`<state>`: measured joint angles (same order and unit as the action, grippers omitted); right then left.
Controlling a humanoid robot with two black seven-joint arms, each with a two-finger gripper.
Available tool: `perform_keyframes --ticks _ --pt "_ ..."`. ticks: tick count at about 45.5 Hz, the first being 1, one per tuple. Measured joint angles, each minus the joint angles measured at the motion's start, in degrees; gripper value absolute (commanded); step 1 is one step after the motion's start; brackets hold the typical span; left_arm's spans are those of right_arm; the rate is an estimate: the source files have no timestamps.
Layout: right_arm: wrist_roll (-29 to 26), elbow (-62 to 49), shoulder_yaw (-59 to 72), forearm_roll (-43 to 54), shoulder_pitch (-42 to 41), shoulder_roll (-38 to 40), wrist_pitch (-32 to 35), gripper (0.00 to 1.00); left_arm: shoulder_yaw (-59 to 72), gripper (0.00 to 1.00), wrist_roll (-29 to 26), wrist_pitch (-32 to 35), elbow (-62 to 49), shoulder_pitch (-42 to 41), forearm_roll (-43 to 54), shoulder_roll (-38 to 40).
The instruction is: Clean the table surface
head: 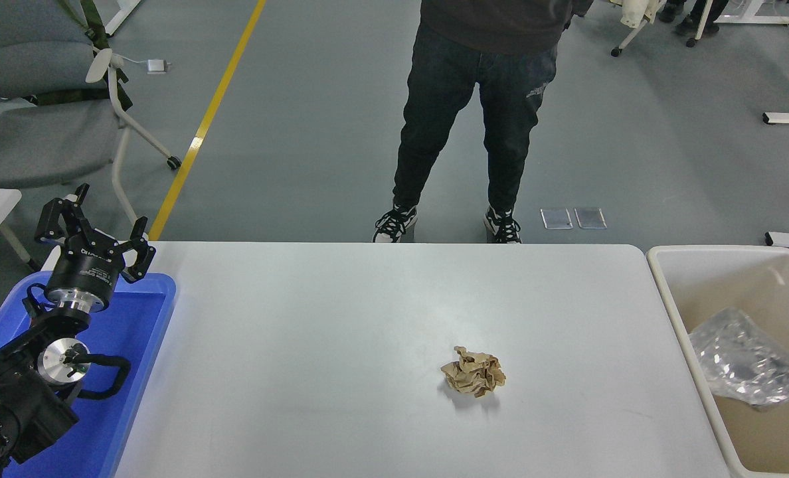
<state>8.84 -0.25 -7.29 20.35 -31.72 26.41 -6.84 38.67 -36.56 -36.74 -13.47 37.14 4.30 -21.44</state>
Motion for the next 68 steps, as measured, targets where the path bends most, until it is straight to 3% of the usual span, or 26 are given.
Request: perform_keyframes --ticks 23,41,54,68 --pt "-0.10 0.75 -2.45 -3.79 -4.04 2.75 0.57 0.98 0.00 1.00 0.00 0.08 0.00 -0.05 0.00 0.00" --pt "0.25 14.80 -24.75 -9.92 -6.66 11.28 5.76 0.98 0.00 1.00 0.00 0.09 0.00 -0.05 0.00 0.00" --pt "2.01 29.45 -42.35 -10.52 -0.91 12.97 11.93 0.98 0.00 1.00 0.00 0.08 0.00 -0.01 0.01 0.00" --pt "7.93 41.62 -55.78 -9.90 8.22 6.44 22.01 0.98 0.00 1.00 0.00 0.02 -0.01 0.03 0.00 0.00"
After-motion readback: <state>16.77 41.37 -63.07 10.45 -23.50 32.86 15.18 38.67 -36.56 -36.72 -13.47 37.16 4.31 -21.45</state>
